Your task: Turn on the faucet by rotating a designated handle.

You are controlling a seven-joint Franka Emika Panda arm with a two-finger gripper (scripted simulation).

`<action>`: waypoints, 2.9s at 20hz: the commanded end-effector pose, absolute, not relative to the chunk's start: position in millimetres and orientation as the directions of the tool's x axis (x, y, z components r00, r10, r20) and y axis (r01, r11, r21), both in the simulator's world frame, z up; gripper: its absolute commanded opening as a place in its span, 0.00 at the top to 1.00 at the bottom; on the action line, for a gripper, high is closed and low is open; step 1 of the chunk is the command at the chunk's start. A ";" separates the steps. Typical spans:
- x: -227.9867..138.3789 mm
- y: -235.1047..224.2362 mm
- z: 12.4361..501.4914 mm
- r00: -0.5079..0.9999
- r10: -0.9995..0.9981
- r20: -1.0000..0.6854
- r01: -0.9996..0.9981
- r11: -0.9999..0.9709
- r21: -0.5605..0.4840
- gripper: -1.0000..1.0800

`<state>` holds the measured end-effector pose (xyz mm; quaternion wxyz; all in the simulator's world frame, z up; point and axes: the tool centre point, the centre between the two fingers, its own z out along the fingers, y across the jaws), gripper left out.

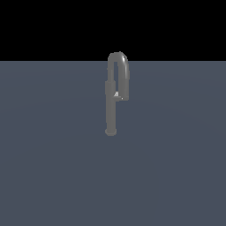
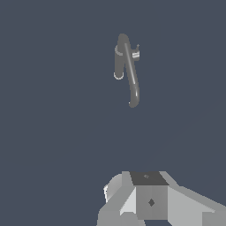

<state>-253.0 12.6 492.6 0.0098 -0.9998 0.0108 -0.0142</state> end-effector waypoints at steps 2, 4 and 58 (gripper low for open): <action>-253.1 12.9 492.7 0.999 -0.022 0.028 -0.021 -1.000 -0.020 1.00; -251.9 12.7 492.6 0.999 -0.025 0.025 -0.024 -0.999 -0.022 1.00; -16.4 -23.6 376.1 0.554 -0.289 -0.780 -0.730 -0.620 -0.288 1.00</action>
